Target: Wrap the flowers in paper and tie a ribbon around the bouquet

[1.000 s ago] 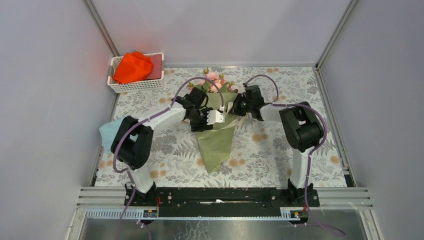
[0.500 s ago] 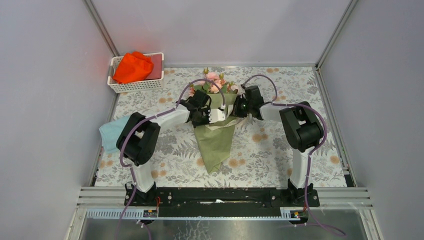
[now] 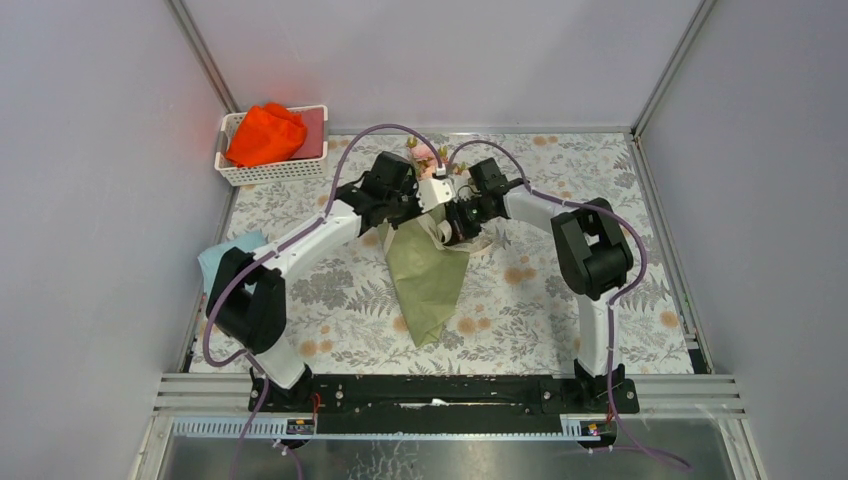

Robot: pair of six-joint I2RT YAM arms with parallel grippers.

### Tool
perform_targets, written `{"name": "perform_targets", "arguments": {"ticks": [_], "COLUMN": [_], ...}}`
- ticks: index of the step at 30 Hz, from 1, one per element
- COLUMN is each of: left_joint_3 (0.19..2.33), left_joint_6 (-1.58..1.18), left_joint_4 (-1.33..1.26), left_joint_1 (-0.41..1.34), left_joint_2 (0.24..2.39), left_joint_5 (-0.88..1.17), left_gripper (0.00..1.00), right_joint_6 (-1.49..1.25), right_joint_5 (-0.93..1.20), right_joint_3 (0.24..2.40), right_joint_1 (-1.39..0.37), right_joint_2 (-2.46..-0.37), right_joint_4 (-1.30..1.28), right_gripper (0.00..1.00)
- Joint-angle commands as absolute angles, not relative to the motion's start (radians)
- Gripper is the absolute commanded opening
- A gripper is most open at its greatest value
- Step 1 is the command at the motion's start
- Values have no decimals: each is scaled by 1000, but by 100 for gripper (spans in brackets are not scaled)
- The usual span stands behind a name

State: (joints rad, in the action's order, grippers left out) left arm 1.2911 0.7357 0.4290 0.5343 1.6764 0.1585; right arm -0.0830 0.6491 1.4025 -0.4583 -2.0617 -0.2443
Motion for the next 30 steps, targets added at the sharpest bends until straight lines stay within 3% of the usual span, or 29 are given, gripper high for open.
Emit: {"name": "perform_targets", "arguments": {"ticks": [1, 4, 8, 12, 18, 21, 26, 30], "left_joint_3": [1317, 1319, 1325, 1318, 1310, 1315, 1324, 1335], "left_joint_6": [667, 653, 634, 612, 580, 547, 498, 480], "left_joint_4": [474, 476, 477, 471, 467, 459, 447, 443], "left_joint_1": [536, 537, 537, 537, 536, 537, 536, 536], "left_joint_2": [1638, 1631, 1633, 1633, 1646, 1661, 1678, 1694], "left_joint_5": [202, 205, 205, 205, 203, 199, 188, 194], "left_gripper": [0, 0, 0, 0, 0, 0, 0, 0], "right_joint_6": [168, 216, 111, -29, -55, -49, -81, -155], "right_joint_5": [871, 904, 796, 585, 273, 288, 527, 562], "right_joint_3": [1472, 1467, 1441, 1453, 1556, 1471, 935, 689], "right_joint_1": [-463, -462, -431, -378, -344, -350, -444, -592], "right_joint_2": [-2099, -2075, -1990, -1915, -1889, -1812, -1475, -1417], "right_joint_4": [-586, -666, -587, -512, -542, -453, 192, 616], "right_gripper": [6, 20, 43, 54, 55, 43, 36, 35]}}
